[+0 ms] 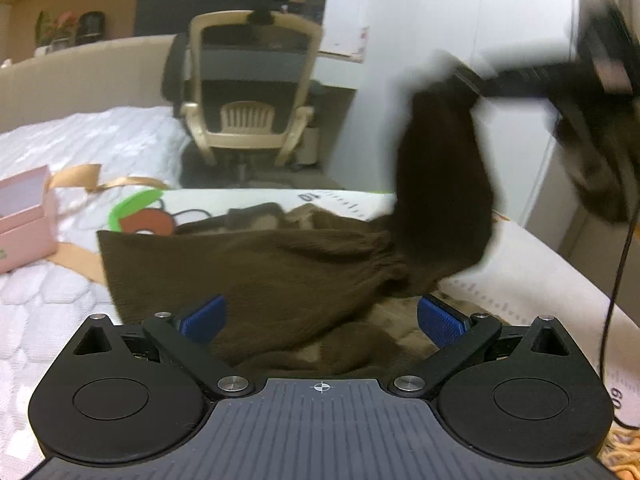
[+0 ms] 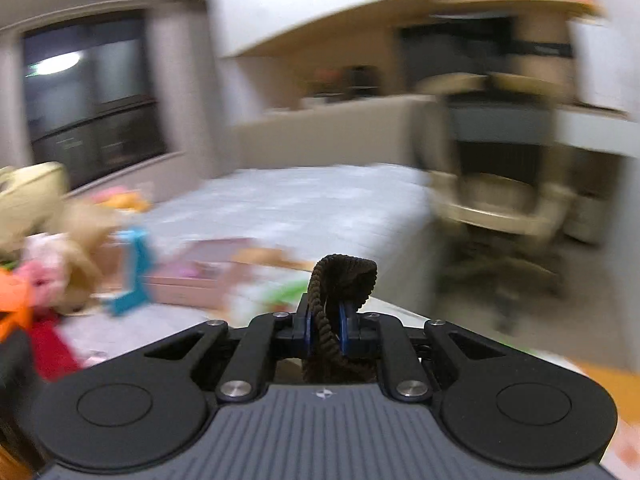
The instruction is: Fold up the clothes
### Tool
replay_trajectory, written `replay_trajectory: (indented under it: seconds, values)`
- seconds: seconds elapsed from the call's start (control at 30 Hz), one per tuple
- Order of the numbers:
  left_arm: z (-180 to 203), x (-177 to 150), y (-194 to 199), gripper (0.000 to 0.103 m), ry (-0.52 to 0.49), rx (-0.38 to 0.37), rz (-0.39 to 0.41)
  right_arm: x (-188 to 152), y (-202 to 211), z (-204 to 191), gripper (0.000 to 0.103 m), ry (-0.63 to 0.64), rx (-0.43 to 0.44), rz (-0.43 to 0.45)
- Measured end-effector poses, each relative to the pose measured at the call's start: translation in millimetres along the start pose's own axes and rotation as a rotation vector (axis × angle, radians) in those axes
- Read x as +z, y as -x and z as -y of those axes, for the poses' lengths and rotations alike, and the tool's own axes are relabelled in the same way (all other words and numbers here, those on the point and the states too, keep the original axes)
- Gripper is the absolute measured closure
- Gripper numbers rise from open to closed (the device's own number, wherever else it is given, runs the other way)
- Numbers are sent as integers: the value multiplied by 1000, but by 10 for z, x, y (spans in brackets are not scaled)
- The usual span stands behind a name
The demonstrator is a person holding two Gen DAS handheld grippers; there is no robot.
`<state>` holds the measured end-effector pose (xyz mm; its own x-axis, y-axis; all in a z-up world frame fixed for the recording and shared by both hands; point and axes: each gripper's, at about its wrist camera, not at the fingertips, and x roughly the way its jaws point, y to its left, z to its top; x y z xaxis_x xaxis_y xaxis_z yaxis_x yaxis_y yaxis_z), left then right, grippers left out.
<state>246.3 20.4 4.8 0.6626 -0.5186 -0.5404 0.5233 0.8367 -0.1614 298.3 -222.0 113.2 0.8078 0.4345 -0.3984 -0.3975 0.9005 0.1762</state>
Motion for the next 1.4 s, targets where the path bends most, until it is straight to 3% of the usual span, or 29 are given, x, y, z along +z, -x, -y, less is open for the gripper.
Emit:
replay_trajectory:
  seconds: [0.07, 0.2, 0.27, 0.3, 0.33, 0.4, 0.57, 0.7, 0.73, 0.83, 0.9, 0.93, 1.07, 1.13, 1.23, 1.33, 1.4]
  values:
    - [30, -17, 29, 0, -11, -7, 4, 156, -391, -384, 91, 47, 98, -23]
    - [1, -39, 46, 0, 9, -8, 5, 100, -1164, -955, 91, 142, 168, -104]
    - [-82, -41, 22, 0, 51, 3, 0, 7, -1434, -1093, 85, 167, 190, -148]
    - [-123, -42, 10, 0, 72, 9, -3, -14, -1492, -1092, 77, 147, 205, -155]
    - [-164, -42, -2, 0, 93, 15, -5, -17, -1483, -1072, 65, 126, 216, -147]
    - [-246, -44, -26, 0, 136, 26, -11, -10, -1371, -982, 55, 98, 219, -113]
    - [-475, 34, -248, 0, 286, 61, -21, 9, -840, -559, 44, 78, 146, -24]
    - [-595, 127, -501, 1, 363, 115, -37, -200, -406, -155, 41, 57, 19, -17]
    - [-613, 141, -567, 4, 364, 135, -45, -286, -324, -71, 41, 52, -9, -21]
    - [-626, 170, -706, 56, 323, 199, -77, -556, -110, 159, 40, 38, -86, -40]
    - [-599, 212, -702, 69, 276, 226, -75, -726, -50, 281, 40, 25, -120, -61]
    - [-577, 277, -643, 80, 243, 224, -53, -789, -38, 342, 40, 13, -131, -70]
    - [-422, 633, -335, 80, 43, 282, 125, -811, -133, 449, 40, -17, -146, -58]
    - [-430, 655, -310, 80, 3, 314, 140, -780, -288, 429, 40, 1, -145, -55]
    - [-547, 456, -454, 74, 20, 343, 65, -793, -602, 400, 40, 50, -161, -85]
    - [-702, 164, -654, 59, 58, 366, -48, -929, -1019, 372, 40, 120, -195, -196]
    - [-781, 95, -628, 54, 76, 352, -65, -1028, -1250, 367, 40, 178, -226, -264]
